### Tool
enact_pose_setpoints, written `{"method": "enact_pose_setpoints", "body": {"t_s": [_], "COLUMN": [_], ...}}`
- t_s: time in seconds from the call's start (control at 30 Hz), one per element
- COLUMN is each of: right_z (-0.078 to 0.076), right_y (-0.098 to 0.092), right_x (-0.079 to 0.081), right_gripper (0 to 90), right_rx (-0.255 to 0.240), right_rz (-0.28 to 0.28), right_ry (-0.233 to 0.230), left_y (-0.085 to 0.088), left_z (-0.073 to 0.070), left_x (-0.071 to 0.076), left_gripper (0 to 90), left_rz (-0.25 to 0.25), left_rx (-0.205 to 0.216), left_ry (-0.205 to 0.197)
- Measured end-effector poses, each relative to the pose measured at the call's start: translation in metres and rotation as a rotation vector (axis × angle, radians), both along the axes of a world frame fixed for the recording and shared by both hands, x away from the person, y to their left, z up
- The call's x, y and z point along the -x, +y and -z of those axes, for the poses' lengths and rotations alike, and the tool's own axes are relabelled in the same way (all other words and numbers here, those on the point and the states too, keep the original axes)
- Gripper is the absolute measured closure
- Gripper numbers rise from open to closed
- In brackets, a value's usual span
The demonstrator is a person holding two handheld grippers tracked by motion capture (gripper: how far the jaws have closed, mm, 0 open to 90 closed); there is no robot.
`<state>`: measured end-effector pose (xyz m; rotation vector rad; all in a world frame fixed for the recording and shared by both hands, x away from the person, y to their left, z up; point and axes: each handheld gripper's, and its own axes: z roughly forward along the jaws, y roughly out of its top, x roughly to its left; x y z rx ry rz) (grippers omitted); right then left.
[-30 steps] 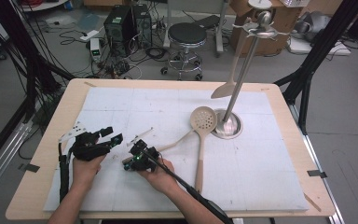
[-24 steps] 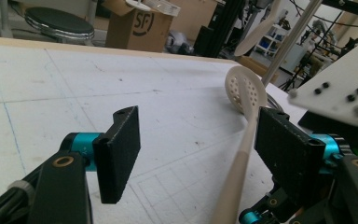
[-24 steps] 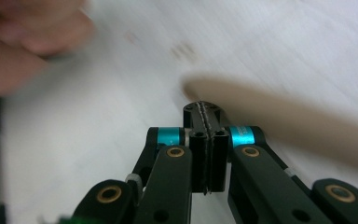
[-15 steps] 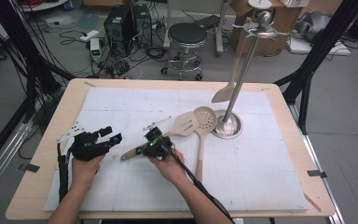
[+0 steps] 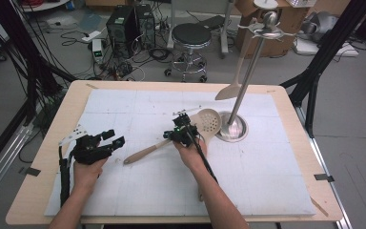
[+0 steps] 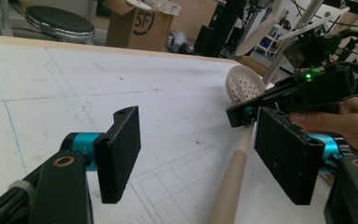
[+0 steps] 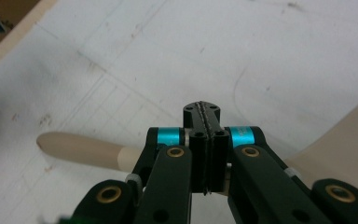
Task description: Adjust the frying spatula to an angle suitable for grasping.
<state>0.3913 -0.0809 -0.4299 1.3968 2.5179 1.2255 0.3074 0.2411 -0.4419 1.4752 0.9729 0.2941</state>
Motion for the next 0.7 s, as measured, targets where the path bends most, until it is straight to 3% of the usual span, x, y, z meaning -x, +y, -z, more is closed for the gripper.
{"method": "enact_pose_setpoints", "body": {"t_s": [0.2, 0.33, 0.43, 0.57, 0.7], "right_z": [-0.007, -0.014, -0.016, -0.011, 0.008], "right_y": [-0.004, -0.002, 0.001, 0.019, 0.05], "right_x": [0.014, 0.025, 0.028, 0.035, 0.05], "right_gripper": [90.0, 90.0, 90.0, 90.0, 90.0], "right_rx": [0.063, 0.07, 0.006, -0.1, -0.14], "right_rz": [-0.044, -0.084, -0.128, -0.273, -0.395], "right_ry": [0.076, 0.073, 0.081, 0.099, 0.175], "left_y": [-0.001, -0.001, -0.002, -0.001, -0.001], "left_z": [0.0, -0.001, -0.001, 0.0, -0.001], "left_x": [0.0, 0.0, 0.0, 0.0, 0.0], "left_gripper": [32.1, 32.2, 32.2, 32.2, 32.2], "left_rz": [0.0, 0.003, 0.002, 0.0, 0.0], "left_rx": [0.001, 0.007, 0.005, 0.001, 0.004], "left_ry": [-0.002, -0.002, -0.001, 0.0, -0.002]}}
